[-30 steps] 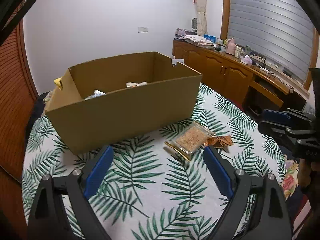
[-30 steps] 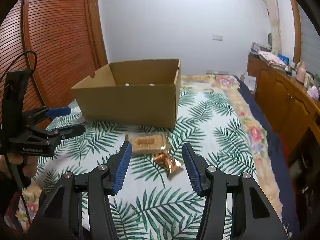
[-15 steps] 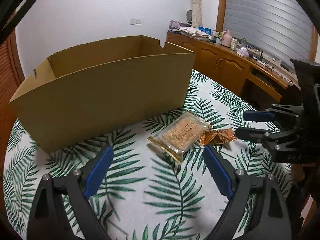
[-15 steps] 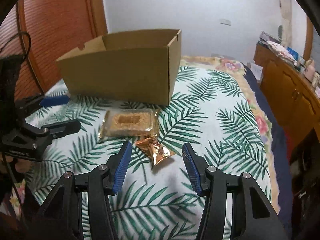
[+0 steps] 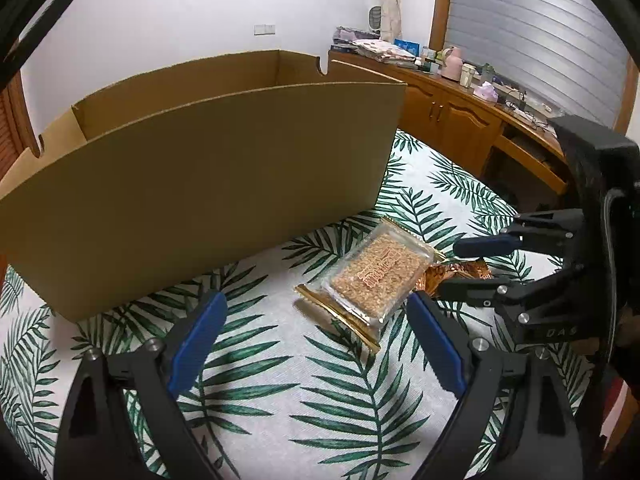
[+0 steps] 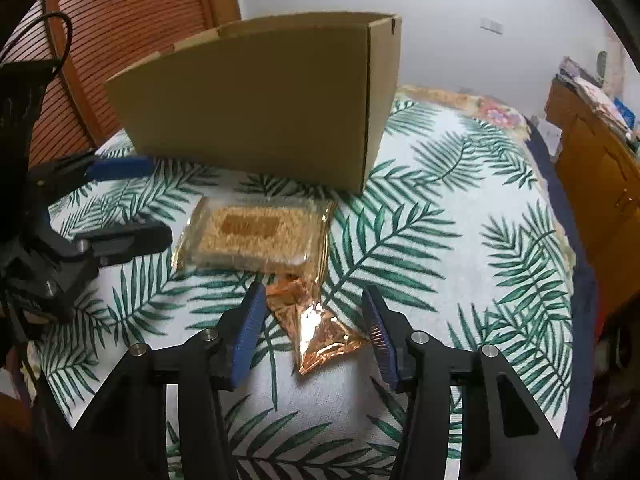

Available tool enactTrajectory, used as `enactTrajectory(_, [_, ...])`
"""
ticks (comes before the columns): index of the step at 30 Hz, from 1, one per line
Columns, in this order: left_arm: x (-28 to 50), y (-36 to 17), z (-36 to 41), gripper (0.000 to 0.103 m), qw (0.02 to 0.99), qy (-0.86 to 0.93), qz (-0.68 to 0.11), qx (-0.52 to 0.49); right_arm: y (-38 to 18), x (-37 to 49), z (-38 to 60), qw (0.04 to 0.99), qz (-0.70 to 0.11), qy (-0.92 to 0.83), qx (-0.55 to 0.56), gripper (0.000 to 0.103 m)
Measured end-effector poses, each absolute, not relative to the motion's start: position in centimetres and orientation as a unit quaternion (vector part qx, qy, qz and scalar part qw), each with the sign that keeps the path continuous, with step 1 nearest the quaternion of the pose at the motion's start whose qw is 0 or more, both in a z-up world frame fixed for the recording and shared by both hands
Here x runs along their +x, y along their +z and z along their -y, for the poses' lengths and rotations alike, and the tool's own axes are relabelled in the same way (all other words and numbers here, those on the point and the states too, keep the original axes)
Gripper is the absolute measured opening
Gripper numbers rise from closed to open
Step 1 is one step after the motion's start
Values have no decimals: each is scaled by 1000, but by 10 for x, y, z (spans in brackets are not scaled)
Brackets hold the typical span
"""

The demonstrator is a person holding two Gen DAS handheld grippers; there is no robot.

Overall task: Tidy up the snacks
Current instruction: 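Lower the left gripper toward the clear pastry tray while the right gripper lowers onto the orange foil packet, then close the left gripper on the pastry tray while the right gripper closes on the orange packet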

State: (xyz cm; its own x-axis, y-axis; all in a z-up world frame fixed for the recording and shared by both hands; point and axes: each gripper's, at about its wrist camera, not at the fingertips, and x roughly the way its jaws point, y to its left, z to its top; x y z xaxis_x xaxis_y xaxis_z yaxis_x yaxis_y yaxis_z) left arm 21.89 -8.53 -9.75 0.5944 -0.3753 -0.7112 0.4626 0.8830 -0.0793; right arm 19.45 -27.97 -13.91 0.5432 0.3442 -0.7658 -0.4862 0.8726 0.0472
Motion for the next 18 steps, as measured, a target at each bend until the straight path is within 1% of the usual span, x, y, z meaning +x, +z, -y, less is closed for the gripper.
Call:
enactTrajectory(1, [220, -98, 86, 92, 891, -233, -385, 59, -141, 194, 279, 873, -416, 238, -89, 46])
enactTrajectory(3, [220, -99, 89, 92, 891, -227, -386, 73, -145, 192, 279, 871, -418, 236, -100, 40])
enactTrajectory(5, [221, -100, 91, 92, 891, -226, -384, 83, -146, 189, 278, 872, -414, 236, -111, 38])
enactTrajectory(7, [221, -99, 95, 92, 890, -229, -383, 91, -146, 186, 278, 873, -410, 235, -121, 31])
enactTrajectory(10, [223, -99, 101, 92, 890, -228, -381, 106, -146, 180, 280, 874, -408, 236, -121, 27])
enactTrajectory(12, [225, -99, 104, 92, 886, -238, -382, 108, -146, 174, 284, 877, -404, 232, -120, 23])
enactTrajectory(18, [232, -97, 117, 92, 879, -260, -378, 127, -148, 163, 297, 887, -391, 225, -98, 22])
